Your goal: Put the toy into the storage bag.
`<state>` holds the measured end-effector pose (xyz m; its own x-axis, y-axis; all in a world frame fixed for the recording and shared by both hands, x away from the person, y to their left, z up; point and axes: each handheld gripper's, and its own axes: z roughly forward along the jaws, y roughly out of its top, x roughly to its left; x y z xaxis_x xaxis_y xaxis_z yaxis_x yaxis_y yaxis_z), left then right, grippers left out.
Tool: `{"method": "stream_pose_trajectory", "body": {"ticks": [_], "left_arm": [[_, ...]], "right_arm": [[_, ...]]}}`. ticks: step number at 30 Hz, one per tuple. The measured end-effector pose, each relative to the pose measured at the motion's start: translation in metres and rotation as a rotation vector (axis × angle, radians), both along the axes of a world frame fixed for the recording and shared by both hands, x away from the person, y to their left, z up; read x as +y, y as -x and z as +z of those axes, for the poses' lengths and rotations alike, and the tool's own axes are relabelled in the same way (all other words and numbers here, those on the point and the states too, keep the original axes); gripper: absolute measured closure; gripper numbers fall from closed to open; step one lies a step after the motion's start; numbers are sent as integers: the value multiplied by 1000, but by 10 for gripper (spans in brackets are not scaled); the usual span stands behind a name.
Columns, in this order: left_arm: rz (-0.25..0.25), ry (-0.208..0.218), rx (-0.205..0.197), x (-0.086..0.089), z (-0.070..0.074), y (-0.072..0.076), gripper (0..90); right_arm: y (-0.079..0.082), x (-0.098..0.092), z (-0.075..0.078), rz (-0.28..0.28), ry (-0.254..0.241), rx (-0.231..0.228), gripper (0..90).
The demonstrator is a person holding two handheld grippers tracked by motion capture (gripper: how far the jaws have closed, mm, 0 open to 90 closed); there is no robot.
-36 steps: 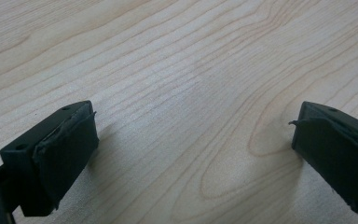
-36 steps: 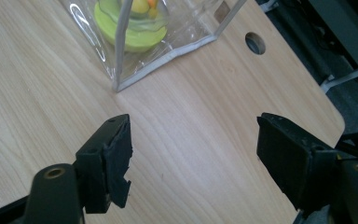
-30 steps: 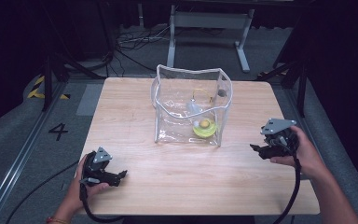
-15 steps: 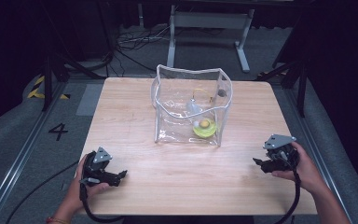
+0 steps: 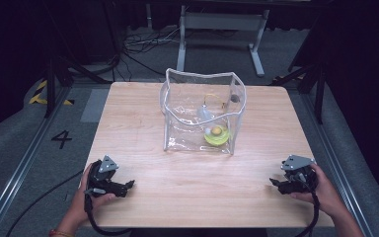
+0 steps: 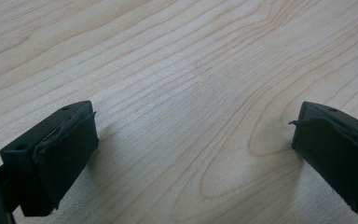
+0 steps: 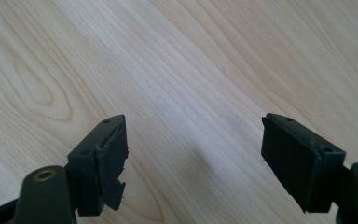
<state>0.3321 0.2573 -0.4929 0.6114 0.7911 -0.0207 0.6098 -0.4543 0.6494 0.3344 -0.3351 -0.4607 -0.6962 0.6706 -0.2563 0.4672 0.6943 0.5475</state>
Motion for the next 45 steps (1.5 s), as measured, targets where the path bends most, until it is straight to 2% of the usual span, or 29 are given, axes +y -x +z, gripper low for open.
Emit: {"method": "stream_pose_trajectory", "body": {"ticks": [6, 8, 10, 13, 16, 19, 20, 24, 28, 34, 45], "left_arm": [[6, 1, -2, 0, 0, 0, 5], [6, 1, -2, 0, 0, 0, 5], [6, 2, -2, 0, 0, 0, 5], [5, 1, -2, 0, 0, 0, 5], [6, 1, -2, 0, 0, 0, 5], [6, 1, -2, 0, 0, 0, 5], [7, 2, -2, 0, 0, 0, 5], [6, 1, -3, 0, 0, 0, 5], [8, 2, -2, 0, 0, 0, 5], [10, 3, -1, -1, 0, 0, 5], [14, 5, 1, -1, 0, 0, 4]], "right_arm": [[5, -10, -11, -14, -26, -2, 225], [8, -14, -15, -21, -48, -2, 224], [12, -21, -17, -36, -83, -17, 224], [18, -30, -22, -50, -161, -11, 225], [22, -38, -28, -76, -236, -25, 223], [25, -46, -34, -105, -319, -23, 215], [26, -49, -35, -118, -331, -16, 202], [25, -54, -36, -143, -349, 15, 180], [25, -54, -36, -143, -347, 13, 172], [25, -52, -36, -193, -338, 17, 104], [24, -52, -37, -209, -333, 21, 76]]}}
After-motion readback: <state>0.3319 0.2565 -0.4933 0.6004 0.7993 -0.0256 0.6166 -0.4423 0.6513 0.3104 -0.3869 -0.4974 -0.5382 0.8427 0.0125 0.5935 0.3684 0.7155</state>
